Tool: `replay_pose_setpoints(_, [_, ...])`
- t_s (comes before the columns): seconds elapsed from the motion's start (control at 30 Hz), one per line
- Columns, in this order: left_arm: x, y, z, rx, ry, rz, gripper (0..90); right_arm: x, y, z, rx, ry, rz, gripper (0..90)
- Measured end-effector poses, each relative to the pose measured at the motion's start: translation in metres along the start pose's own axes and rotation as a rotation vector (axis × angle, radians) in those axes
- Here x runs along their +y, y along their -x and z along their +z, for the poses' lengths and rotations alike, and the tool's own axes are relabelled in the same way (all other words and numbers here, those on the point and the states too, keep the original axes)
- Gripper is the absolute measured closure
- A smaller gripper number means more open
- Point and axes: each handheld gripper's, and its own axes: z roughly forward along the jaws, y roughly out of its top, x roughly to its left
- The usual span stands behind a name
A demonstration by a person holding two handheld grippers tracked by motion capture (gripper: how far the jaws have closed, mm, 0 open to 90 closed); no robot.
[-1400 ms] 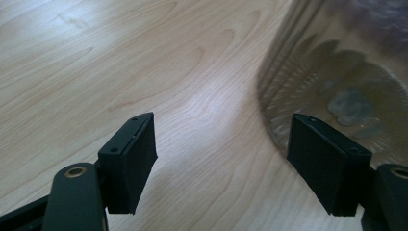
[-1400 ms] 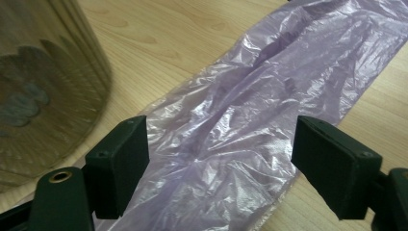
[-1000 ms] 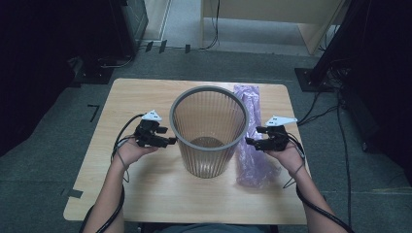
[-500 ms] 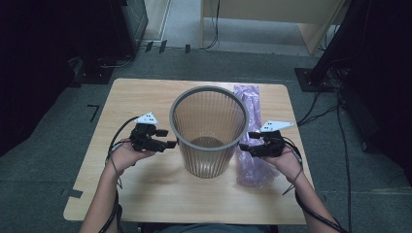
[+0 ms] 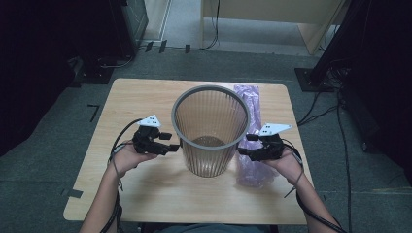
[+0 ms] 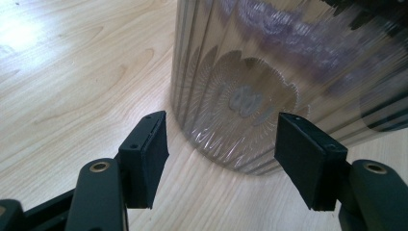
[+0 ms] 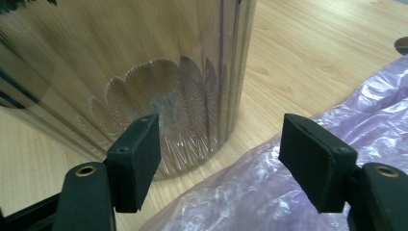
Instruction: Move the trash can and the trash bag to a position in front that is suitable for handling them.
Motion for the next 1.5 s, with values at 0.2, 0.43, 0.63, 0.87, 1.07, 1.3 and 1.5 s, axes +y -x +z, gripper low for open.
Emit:
replay_pose_setpoints(0.2, [0.003,-0.001,0.007,0.011,0.012,-0.048,37.5,-0.001,0.009,-0.001,-0.015,0.010,0.012,31.1])
replay_pose_setpoints(0.43, [0.004,-0.004,0.007,0.052,-0.005,-0.078,34.7,-0.003,0.015,-0.001,-0.033,0.031,0.042,29.4])
replay_pose_setpoints(0.63, [0.006,-0.019,-0.002,0.071,-0.030,-0.113,32.6,-0.007,0.027,0.004,-0.066,0.041,0.083,26.4])
replay_pose_setpoints(0.87, [0.023,-0.029,-0.010,0.064,-0.013,-0.123,29.6,-0.010,0.041,0.009,-0.083,0.029,0.100,25.2])
replay_pose_setpoints(1.07, [0.038,-0.033,-0.015,0.064,-0.013,-0.128,31.3,-0.015,0.049,0.014,-0.086,0.009,0.104,23.2])
replay_pose_setpoints(1.3, [0.046,-0.036,-0.021,0.083,-0.019,-0.135,31.2,-0.022,0.055,0.018,-0.114,-0.013,0.092,23.2])
replay_pose_setpoints(1.5, [0.053,-0.039,-0.029,0.086,-0.010,-0.161,31.3,-0.027,0.060,0.021,-0.113,-0.022,0.104,23.2])
